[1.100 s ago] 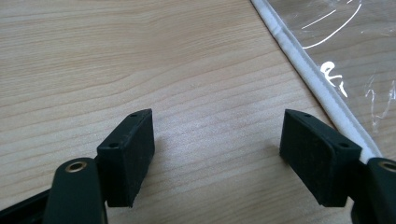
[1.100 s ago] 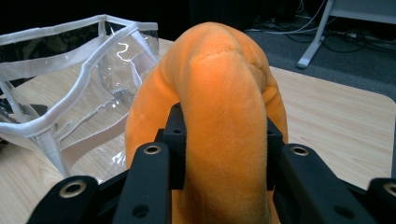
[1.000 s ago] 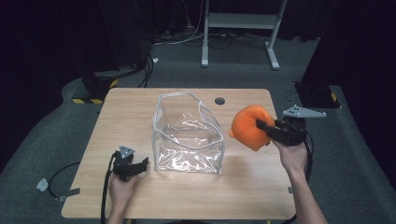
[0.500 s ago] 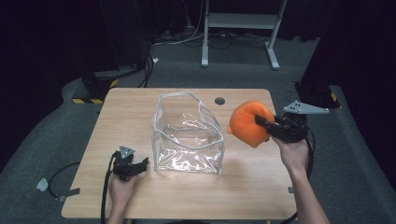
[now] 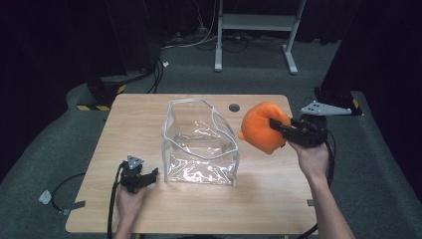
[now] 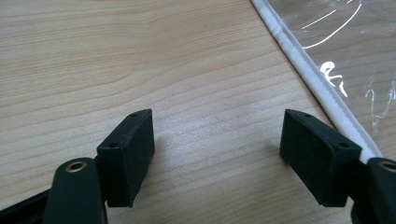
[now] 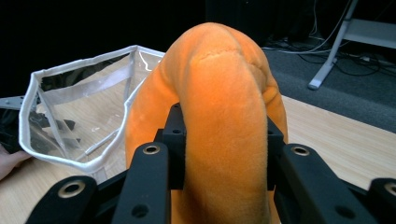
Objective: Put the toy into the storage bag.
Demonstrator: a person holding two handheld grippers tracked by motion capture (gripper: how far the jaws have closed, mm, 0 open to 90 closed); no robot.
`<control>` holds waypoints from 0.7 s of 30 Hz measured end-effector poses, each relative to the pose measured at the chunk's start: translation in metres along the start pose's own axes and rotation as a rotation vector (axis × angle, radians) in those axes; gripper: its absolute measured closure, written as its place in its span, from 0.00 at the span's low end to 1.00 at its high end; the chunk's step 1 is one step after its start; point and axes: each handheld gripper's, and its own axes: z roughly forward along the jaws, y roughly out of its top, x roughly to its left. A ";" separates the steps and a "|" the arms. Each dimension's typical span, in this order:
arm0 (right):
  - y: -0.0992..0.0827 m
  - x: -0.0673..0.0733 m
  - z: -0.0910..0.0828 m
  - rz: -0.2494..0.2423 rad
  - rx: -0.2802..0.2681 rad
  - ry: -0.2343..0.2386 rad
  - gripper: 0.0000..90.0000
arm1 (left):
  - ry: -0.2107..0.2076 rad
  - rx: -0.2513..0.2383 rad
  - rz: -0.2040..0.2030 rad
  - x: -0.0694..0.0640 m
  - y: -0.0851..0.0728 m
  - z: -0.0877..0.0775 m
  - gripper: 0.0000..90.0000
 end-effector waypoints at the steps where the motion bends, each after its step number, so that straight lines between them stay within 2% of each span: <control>1: 0.001 0.001 0.000 -0.002 0.000 0.002 0.74 | 0.000 0.000 0.000 0.000 0.000 0.000 0.29; 21: 0.020 0.010 0.000 -0.018 -0.013 0.038 0.74 | 0.000 0.001 0.000 0.000 0.000 0.000 0.29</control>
